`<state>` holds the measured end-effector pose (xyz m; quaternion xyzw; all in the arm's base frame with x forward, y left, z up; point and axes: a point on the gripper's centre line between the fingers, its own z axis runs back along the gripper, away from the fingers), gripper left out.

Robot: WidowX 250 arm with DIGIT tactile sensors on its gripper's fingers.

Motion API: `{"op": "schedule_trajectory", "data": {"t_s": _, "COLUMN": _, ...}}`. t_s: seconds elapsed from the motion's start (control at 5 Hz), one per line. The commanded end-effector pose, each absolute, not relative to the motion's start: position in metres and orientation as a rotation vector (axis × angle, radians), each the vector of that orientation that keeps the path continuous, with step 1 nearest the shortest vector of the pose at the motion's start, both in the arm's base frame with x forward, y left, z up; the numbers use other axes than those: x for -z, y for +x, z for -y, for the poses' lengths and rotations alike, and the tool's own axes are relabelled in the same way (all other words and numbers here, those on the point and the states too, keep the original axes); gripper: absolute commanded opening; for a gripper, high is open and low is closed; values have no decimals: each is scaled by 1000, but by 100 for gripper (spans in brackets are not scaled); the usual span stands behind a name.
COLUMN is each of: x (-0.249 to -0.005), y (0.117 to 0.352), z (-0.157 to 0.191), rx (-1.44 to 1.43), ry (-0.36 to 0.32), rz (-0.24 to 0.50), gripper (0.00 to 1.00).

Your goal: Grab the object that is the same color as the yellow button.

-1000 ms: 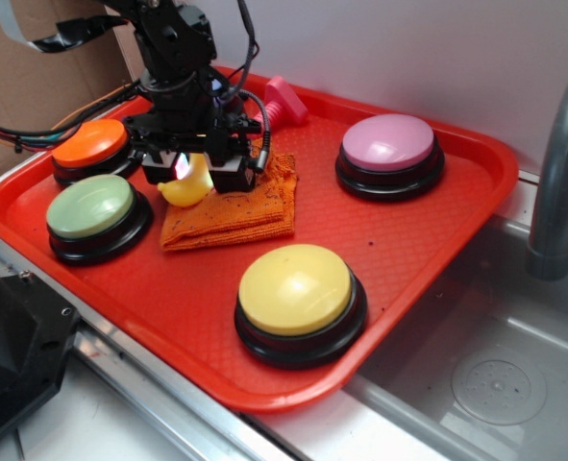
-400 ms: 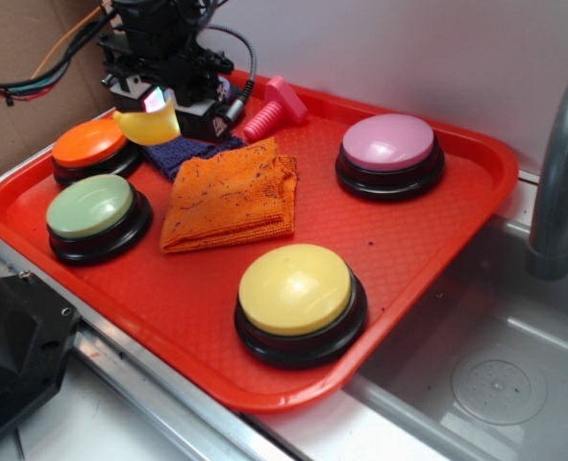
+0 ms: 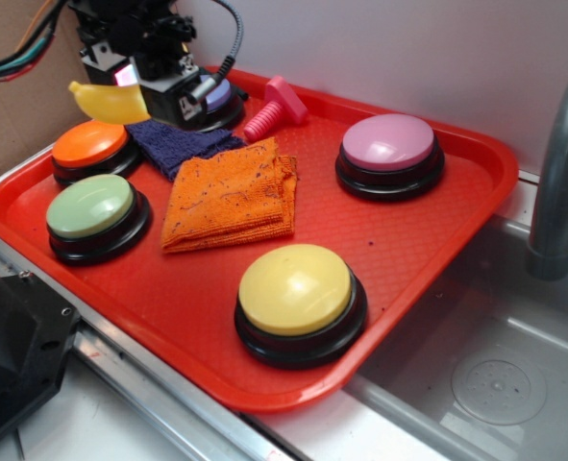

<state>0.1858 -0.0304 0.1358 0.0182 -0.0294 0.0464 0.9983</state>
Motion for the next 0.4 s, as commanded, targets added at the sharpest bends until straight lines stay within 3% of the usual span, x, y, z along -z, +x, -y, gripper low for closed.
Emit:
{"op": "schedule_trajectory", "data": {"t_s": 0.0, "x": -154, "y": 187, "z": 33, "rx": -125, "ry": 36, "rz": 105, "gripper": 0}}
{"op": "schedule_trajectory", "data": {"t_s": 0.2, "x": -154, "y": 189, "z": 19, "rx": -240, "ry": 61, "rz": 92, "gripper": 0}}
